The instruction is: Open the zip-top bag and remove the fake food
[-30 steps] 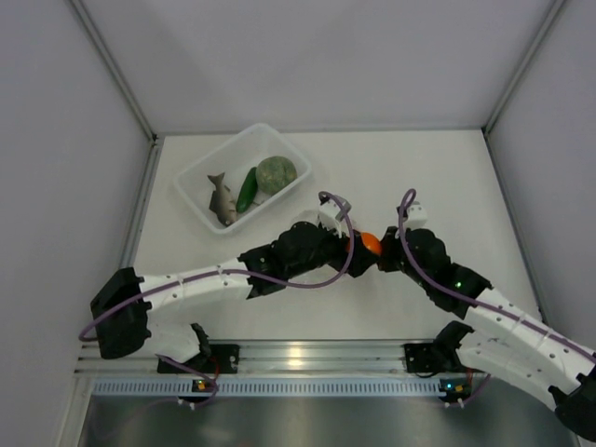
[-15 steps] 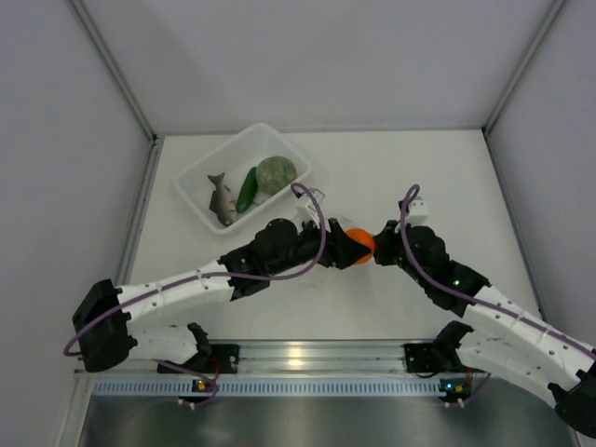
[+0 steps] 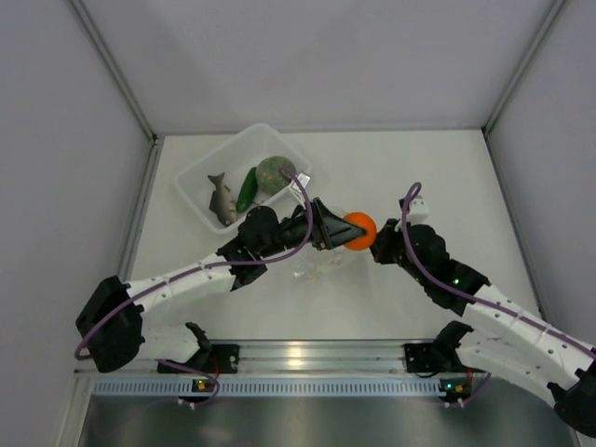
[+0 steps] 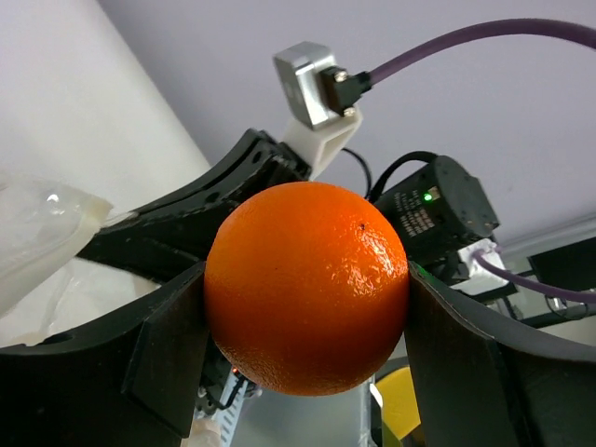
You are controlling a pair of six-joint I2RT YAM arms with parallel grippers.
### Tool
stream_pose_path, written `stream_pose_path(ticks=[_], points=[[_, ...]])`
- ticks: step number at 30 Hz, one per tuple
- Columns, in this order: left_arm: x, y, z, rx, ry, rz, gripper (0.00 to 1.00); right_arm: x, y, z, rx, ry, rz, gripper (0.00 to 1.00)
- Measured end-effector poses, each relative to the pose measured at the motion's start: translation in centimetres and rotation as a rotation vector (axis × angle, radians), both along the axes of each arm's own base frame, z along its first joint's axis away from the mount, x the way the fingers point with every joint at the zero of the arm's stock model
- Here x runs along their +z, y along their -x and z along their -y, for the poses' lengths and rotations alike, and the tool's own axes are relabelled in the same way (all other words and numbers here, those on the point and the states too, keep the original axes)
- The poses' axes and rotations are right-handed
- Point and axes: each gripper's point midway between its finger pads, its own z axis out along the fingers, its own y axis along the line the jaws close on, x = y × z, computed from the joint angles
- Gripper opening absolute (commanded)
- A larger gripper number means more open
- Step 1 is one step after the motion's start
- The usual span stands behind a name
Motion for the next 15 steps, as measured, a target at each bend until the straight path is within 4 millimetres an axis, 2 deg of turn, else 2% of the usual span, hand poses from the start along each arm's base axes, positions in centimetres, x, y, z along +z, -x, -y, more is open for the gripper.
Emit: stream_pose_path(ticks=[7,15], points=[[1.7,-0.1,1.2,-0.054,0.096,0.015,0.00,-0.3,0.4,-0.9,0.033,-0.038,-0.037,0.00],[3.0,0.0,3.0,-0.096,0.153,0.085,0.00,0.3,1.1,-2.4,0.083,-0.111,-0.053,0.00]])
